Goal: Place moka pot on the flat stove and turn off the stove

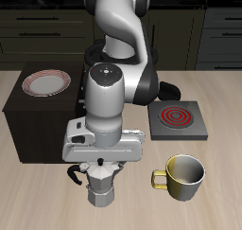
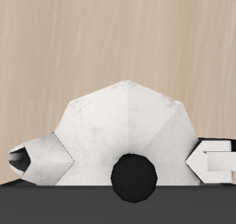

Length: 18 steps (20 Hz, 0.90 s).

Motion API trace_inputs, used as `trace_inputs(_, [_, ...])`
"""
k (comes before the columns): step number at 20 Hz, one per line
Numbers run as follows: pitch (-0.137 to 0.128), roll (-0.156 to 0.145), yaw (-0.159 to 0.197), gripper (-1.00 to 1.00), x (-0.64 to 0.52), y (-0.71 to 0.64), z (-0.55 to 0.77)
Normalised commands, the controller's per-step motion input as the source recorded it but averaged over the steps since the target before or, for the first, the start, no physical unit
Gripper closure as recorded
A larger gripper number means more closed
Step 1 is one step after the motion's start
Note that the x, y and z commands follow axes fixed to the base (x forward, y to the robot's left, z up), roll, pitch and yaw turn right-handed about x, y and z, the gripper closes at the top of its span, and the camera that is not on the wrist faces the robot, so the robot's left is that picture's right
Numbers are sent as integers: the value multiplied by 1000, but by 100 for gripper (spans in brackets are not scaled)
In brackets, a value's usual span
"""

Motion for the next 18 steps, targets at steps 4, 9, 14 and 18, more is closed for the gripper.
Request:
trace_inputs(4, [-42, -10, -25, 100, -11, 66, 150])
trace_inputs(9, [-51, -7, -36, 100, -85, 161, 229])
trace_inputs(14, [-74, -29, -65, 100, -169, 131, 300])
trace_inputs(18, [-56, 20, -59, 100, -320, 306, 346])
